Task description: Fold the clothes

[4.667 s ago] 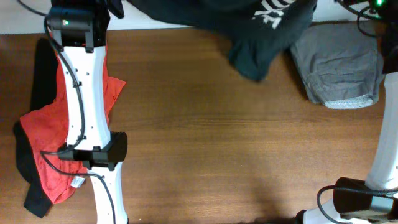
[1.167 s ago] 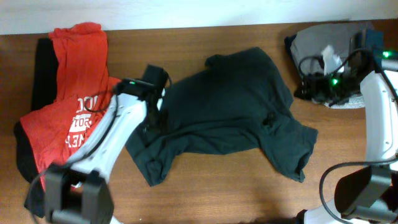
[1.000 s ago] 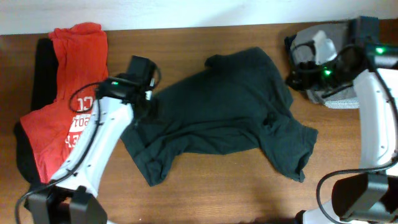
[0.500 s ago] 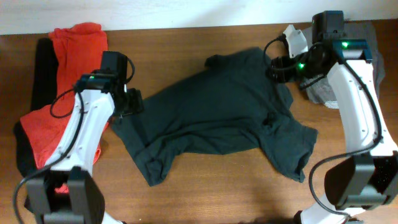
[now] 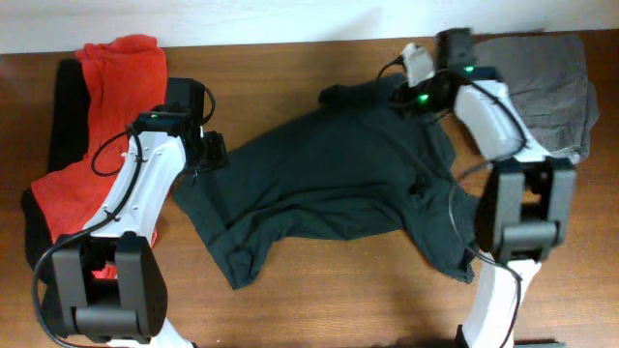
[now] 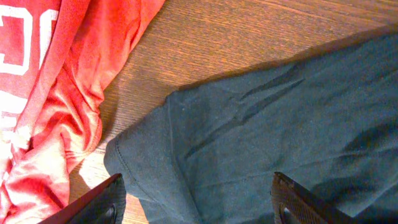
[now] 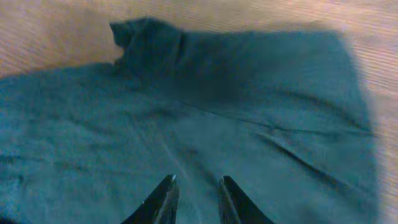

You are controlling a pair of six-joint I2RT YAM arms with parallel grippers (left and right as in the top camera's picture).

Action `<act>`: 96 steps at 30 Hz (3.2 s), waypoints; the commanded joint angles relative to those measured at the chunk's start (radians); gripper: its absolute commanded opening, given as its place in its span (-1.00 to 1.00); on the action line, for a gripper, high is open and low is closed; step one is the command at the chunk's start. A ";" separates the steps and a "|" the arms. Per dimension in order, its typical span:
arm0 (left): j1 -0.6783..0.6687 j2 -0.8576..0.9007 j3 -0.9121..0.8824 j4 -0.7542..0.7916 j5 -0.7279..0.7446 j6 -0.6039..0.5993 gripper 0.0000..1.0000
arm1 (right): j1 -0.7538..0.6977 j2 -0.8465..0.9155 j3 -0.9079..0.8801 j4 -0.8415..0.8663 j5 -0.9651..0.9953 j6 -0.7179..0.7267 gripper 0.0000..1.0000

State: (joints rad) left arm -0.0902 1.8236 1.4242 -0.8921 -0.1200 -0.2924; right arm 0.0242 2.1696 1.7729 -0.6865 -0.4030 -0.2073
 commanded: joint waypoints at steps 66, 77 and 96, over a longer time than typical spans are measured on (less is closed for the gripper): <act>0.015 0.254 -0.047 0.272 0.010 0.058 0.46 | -0.149 0.214 0.030 -0.003 0.097 0.186 -0.29; 0.060 0.254 -0.028 0.423 -0.034 0.058 -0.98 | -0.149 0.214 0.030 -0.017 0.097 0.186 -0.29; 0.121 0.264 0.345 0.400 0.022 0.134 -0.98 | -0.149 0.204 0.193 -0.128 0.050 0.186 -0.18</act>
State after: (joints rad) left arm 0.0296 2.0758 1.7573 -0.4881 -0.1093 -0.1757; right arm -0.1337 2.3611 1.9072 -0.8120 -0.3202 -0.0257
